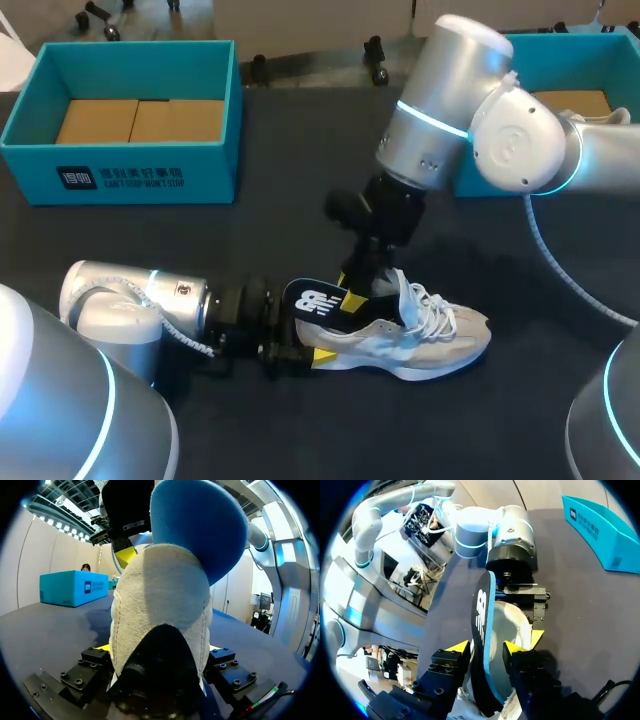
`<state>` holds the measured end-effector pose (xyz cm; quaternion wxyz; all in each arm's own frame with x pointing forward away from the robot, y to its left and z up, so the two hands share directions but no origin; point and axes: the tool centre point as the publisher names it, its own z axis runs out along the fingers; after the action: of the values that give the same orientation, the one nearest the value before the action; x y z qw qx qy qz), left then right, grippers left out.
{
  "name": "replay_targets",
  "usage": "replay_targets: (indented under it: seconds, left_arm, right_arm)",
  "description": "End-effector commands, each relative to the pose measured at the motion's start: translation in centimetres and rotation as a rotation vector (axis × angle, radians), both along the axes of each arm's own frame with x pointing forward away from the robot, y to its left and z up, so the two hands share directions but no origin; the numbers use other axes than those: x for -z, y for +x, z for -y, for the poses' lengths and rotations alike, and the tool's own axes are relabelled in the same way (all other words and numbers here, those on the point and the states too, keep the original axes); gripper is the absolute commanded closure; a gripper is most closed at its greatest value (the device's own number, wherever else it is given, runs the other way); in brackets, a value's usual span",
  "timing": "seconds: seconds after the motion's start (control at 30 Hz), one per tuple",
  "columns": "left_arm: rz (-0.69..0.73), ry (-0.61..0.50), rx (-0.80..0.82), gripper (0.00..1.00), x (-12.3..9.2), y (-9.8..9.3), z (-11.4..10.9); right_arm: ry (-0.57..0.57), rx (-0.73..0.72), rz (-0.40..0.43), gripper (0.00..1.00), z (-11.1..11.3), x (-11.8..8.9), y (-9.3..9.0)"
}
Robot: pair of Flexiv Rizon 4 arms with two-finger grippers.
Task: Take the shoe out of the shoebox, open the shoe tongue, remove and reinsert the insole, then place the shoe into the shoebox
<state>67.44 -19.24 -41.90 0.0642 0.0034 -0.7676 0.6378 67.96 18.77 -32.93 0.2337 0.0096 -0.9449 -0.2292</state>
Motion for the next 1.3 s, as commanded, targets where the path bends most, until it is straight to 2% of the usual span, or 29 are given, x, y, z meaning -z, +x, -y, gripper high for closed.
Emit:
replay_targets:
  seconds: [0.03,0.4,0.43,0.5,0.53,0.87,0.97,1.03,1.3]
  left_arm:
    - [-0.001,0.002,0.001,1.00,0.1,0.1,0.0]
    - [-0.001,0.002,0.001,1.00,0.1,0.1,0.0]
    - [-0.001,0.002,0.001,1.00,0.1,0.1,0.0]
    - [-0.001,0.002,0.001,1.00,0.1,0.1,0.0]
    - [-0.001,0.002,0.001,1.00,0.1,0.1,0.0]
    - [-0.001,0.002,0.001,1.00,0.1,0.1,0.0]
    - [-0.001,0.002,0.001,1.00,0.1,0.1,0.0]
    - [-0.001,0.002,0.001,1.00,0.1,0.1,0.0]
    - [-0.001,0.002,0.001,1.00,0.1,0.1,0.0]
  right_arm:
    - [0.012,0.009,-0.005,0.61,0.2,0.3,-0.4]
    - [0.021,0.006,-0.030,0.73,-0.4,0.9,-0.5]
    - [0.022,0.006,-0.031,0.76,-0.4,0.9,-0.5]
    - [0.024,0.006,-0.031,0.99,-0.4,0.9,-0.5]
    - [0.025,0.006,-0.029,1.00,-0.4,0.9,-0.5]
    - [0.043,-0.036,0.045,1.00,-1.4,-1.9,-0.1]
    - [0.090,-0.058,0.086,1.00,-1.7,-2.9,0.1]
    - [0.080,-0.057,0.118,1.00,-2.0,-3.9,0.2]
    - [0.080,-0.057,0.118,1.00,-2.0,-3.9,0.2]
